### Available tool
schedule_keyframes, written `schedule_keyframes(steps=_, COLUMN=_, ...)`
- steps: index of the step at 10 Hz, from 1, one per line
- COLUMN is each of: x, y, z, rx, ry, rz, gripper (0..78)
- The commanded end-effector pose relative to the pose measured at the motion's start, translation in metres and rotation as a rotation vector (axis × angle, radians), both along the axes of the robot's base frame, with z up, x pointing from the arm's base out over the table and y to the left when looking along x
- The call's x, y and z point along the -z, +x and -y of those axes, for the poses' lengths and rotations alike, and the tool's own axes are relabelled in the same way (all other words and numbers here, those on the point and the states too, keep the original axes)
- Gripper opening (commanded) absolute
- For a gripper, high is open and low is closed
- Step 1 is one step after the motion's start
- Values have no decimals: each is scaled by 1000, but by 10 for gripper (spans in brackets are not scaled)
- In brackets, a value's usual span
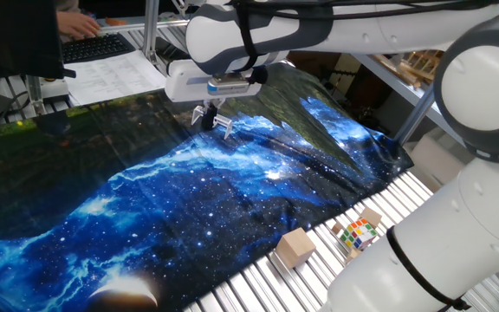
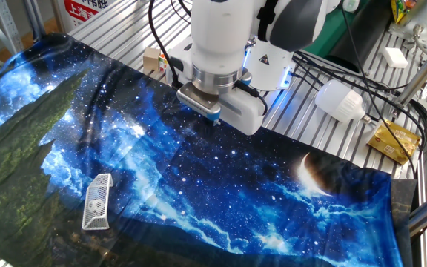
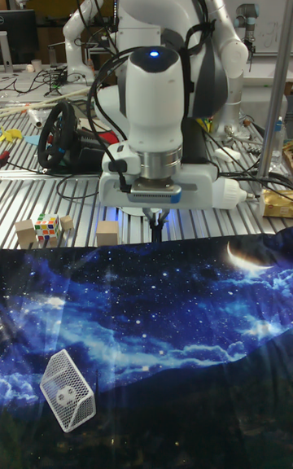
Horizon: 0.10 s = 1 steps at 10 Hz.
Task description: Push the soccer ball into the goal
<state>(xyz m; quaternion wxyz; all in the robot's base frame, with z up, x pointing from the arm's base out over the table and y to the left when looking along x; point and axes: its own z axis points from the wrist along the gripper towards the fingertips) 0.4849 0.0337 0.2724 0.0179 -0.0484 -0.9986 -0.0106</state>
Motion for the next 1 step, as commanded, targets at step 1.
schedule_keyframes(steps=1, x=-2, y=0, z=-1, rx=12, ry=-1, rz=2, gripper=0)
